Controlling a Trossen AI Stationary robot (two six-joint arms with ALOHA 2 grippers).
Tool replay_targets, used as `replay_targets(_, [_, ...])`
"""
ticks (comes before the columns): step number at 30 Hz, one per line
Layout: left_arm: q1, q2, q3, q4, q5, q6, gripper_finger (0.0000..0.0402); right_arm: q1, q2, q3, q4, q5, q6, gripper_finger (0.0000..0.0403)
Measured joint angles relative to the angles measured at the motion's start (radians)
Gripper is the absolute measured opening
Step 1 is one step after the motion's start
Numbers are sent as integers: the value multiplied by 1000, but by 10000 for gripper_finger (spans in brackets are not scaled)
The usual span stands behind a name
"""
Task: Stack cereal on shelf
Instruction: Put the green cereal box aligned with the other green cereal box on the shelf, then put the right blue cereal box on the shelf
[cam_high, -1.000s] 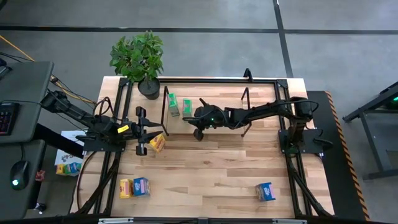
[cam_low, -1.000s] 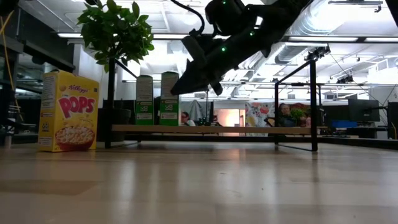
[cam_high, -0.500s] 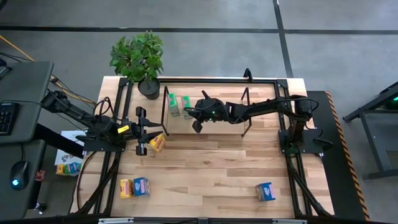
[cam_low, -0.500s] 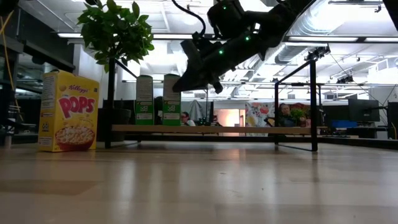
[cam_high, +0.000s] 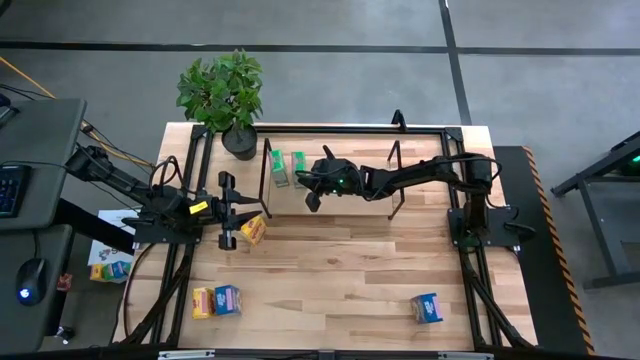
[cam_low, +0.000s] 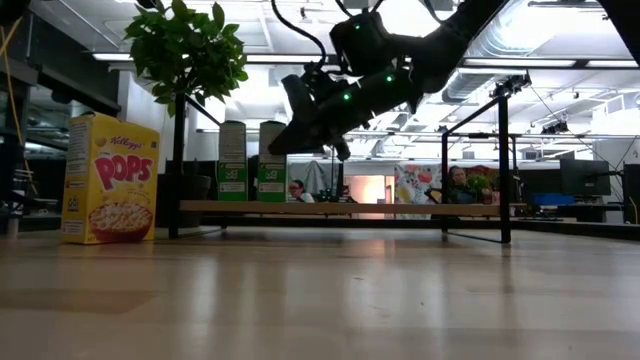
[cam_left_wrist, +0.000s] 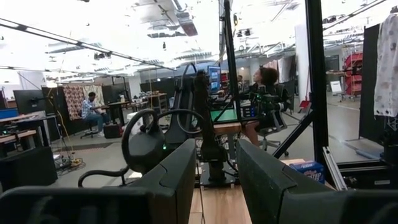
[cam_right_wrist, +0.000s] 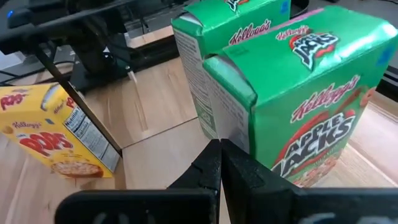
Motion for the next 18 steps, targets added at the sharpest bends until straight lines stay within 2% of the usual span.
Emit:
replay_targets(8, [0, 0, 0, 0, 0, 0, 106, -8, 0, 0, 31, 24, 21, 0])
replay_targets(13, [0, 0, 0, 0, 0, 0, 106, 11, -2, 0, 32, -43, 19, 0])
replay_targets(16, [0, 0, 0, -4, 0, 0, 106, 35, -32, 0, -22, -45, -19, 0])
replay_targets(18, [0, 0, 0, -13, -7, 0, 106, 43, -71, 0, -66, -9, -46, 0])
